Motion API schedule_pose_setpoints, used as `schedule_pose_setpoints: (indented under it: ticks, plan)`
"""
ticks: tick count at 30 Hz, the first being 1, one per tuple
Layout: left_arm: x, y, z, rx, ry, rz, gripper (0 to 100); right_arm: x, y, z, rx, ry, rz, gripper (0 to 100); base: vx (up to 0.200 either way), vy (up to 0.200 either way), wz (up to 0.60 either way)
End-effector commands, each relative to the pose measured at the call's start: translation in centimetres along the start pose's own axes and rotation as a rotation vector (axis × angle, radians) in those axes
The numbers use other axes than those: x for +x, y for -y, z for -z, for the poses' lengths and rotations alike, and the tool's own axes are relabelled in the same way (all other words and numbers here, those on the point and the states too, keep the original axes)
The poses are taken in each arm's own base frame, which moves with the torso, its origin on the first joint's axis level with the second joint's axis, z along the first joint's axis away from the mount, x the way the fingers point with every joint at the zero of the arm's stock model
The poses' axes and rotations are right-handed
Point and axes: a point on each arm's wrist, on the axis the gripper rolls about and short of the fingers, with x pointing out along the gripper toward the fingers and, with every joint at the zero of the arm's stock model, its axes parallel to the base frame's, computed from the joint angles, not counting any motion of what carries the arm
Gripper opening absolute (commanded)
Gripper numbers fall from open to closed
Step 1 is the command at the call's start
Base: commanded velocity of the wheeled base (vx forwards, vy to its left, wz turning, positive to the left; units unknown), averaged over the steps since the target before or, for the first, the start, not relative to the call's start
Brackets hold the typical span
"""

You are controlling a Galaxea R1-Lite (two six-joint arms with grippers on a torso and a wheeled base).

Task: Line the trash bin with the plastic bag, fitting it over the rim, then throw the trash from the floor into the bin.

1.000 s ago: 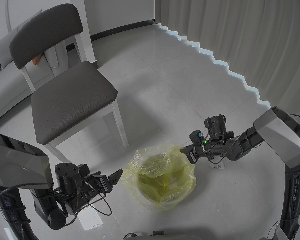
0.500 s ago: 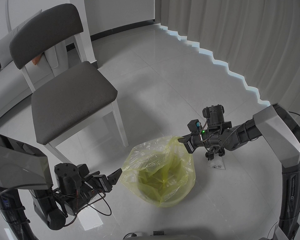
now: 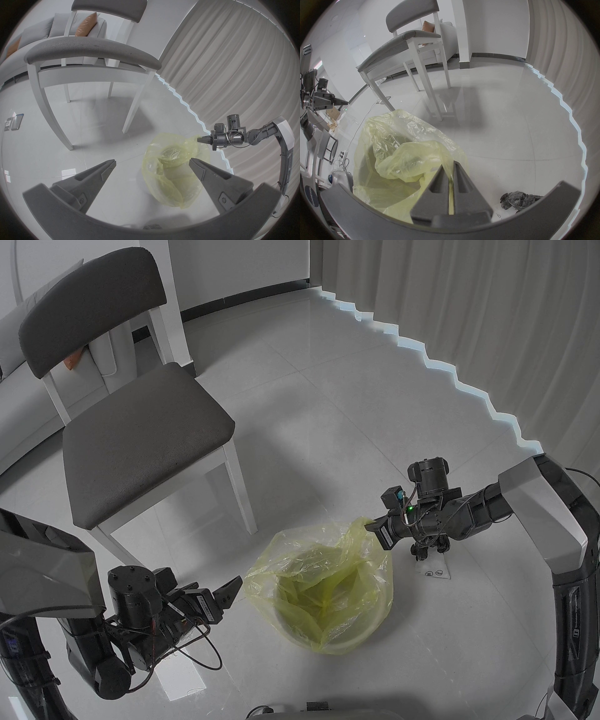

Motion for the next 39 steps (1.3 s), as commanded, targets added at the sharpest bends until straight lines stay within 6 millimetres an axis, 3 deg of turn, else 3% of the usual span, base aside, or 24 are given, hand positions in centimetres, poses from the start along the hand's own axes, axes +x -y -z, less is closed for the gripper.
schedule_pose_setpoints:
  ticks: [1, 7, 13, 21, 32, 39]
  plan:
    - [0.2, -0.1, 0.2, -0.001, 0.002, 0.002, 100, 0.8, 0.1, 0.7, 0.005, -0.014, -0.005, 0, 0.000, 0.000, 0.00]
    - [0.5, -0.2, 0.3, -0.001, -0.003, -0.002, 100, 2.0, 0.2, 1.3, 0.008, -0.021, -0.007, 0, 0.000, 0.000, 0.00]
    - [2.1, -0.1, -0.4, -0.004, 0.045, 0.007, 100, 2.7, 0.1, 2.0, 0.012, -0.032, -0.012, 0, 0.000, 0.000, 0.00]
    - [7.7, -0.4, 0.9, 0.057, 0.044, 0.027, 100, 2.0, -0.2, 1.5, 0.017, -0.029, -0.009, 0, 0.000, 0.000, 0.00]
    - [11.1, 0.0, 0.8, 0.072, -0.005, 0.075, 100, 2.1, -1.8, 0.8, 0.001, -0.025, -0.034, 0, 0.000, 0.000, 0.00]
    - [12.6, -1.3, 1.6, 0.092, -0.031, 0.078, 100, 2.2, -2.7, 0.1, -0.013, -0.015, -0.042, 0, 0.000, 0.000, 0.00]
